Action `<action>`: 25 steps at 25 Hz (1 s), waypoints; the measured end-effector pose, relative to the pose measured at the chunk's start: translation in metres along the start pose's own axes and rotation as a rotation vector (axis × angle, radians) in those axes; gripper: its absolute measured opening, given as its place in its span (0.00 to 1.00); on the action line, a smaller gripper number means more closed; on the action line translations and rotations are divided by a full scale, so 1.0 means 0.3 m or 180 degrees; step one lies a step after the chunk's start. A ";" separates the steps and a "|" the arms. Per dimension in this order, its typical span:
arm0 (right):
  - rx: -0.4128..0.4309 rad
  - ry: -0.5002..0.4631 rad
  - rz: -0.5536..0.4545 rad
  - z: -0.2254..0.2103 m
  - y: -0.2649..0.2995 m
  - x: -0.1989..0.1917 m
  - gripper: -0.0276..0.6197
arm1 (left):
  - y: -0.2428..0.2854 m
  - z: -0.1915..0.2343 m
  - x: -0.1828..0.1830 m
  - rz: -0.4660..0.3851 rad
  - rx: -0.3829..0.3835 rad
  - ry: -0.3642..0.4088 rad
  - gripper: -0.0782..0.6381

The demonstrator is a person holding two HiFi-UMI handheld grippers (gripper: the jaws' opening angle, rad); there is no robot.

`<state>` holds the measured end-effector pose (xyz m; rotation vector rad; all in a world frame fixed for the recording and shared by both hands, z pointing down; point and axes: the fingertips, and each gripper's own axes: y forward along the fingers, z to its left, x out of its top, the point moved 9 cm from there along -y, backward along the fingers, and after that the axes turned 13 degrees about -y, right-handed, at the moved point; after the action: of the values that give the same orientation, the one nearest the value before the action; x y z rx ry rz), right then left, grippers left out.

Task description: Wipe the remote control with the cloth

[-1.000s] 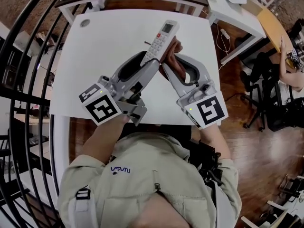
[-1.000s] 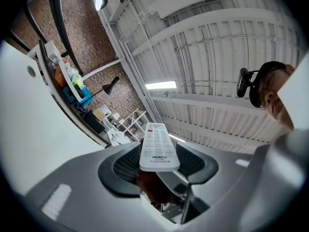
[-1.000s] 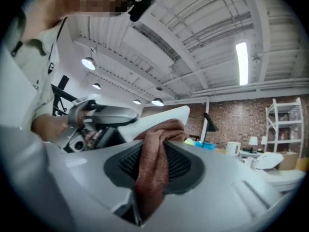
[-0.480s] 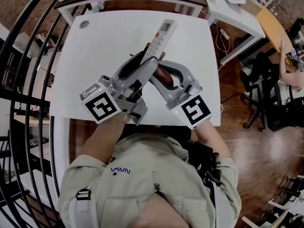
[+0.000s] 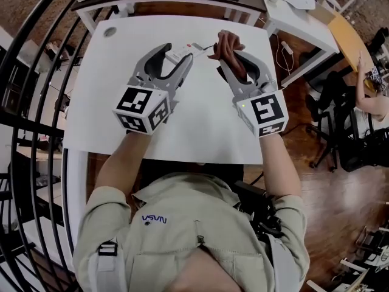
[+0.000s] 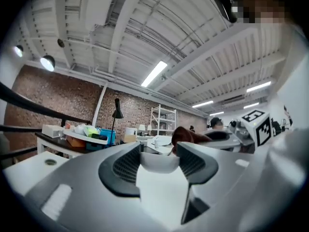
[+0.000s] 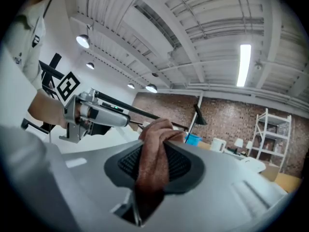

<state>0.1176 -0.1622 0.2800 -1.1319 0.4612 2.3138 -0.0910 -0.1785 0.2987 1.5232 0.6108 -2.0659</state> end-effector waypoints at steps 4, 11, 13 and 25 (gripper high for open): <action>-0.0032 0.0057 0.0336 -0.029 0.049 -0.109 0.19 | 0.133 0.081 -0.113 0.0406 0.0211 0.0319 0.44; 0.0173 0.0146 0.0963 -0.010 0.112 -0.305 0.19 | 0.223 0.155 -0.222 0.0828 0.0383 0.0513 0.44; 0.0306 0.0139 0.1142 0.005 0.134 -0.345 0.19 | 0.245 0.167 -0.242 0.1000 0.0403 0.0542 0.44; 0.0572 0.0309 0.1766 0.005 0.247 -0.496 0.22 | 0.334 0.211 -0.357 0.2020 0.0454 0.0427 0.45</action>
<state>0.1501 -0.2662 0.4057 -1.1343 1.1164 2.6072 -0.0477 -0.2818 0.4124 1.6706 0.0027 -1.5515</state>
